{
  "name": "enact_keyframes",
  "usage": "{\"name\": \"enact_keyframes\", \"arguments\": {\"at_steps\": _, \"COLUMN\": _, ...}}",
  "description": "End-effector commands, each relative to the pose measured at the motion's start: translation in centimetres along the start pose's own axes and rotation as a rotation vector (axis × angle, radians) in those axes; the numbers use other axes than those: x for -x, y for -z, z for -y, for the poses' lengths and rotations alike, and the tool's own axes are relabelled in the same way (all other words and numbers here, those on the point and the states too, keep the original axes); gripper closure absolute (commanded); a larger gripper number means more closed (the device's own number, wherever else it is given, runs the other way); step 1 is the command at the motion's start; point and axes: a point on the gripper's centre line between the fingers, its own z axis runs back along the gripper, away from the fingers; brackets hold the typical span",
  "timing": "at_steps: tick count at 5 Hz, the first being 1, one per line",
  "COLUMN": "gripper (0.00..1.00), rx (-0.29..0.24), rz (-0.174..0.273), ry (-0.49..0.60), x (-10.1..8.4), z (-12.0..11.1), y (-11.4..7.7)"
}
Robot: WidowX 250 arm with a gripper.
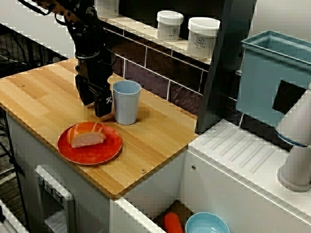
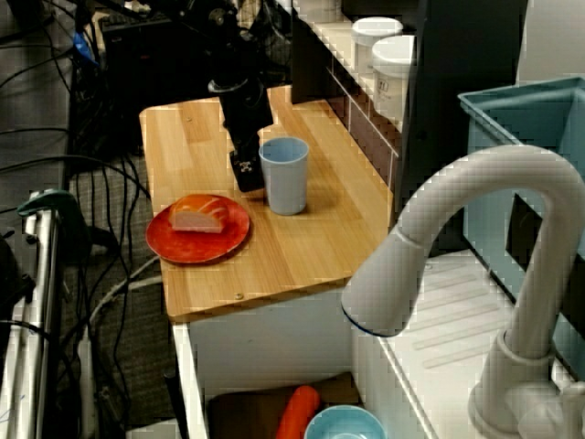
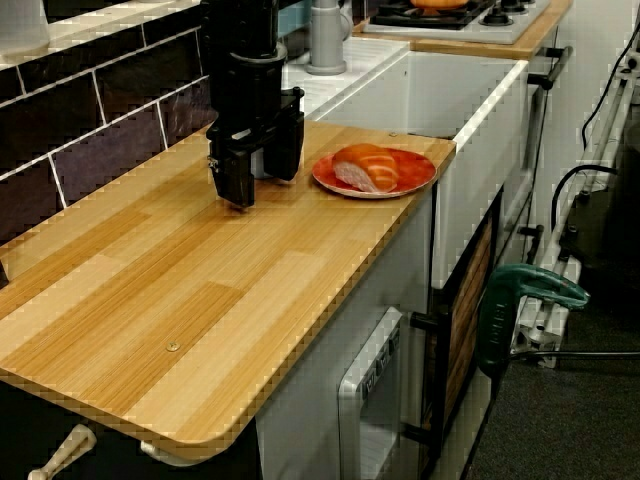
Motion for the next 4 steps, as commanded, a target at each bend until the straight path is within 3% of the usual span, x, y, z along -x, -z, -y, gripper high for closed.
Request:
{"name": "enact_keyframes", "arguments": {"at_steps": 1, "gripper": 0.00, "rx": -0.010, "rz": 0.106, "ry": 0.028, "x": 2.1, "z": -0.6, "y": -4.3}}
{"name": "enact_keyframes", "arguments": {"at_steps": 2, "gripper": 0.00, "rx": 0.013, "rz": 0.127, "ry": 0.045, "x": 3.5, "z": -0.5, "y": -5.3}}
{"name": "enact_keyframes", "arguments": {"at_steps": 4, "gripper": 0.00, "rx": 0.051, "rz": 0.178, "ry": 0.114, "x": 5.9, "z": 1.7, "y": -5.1}}
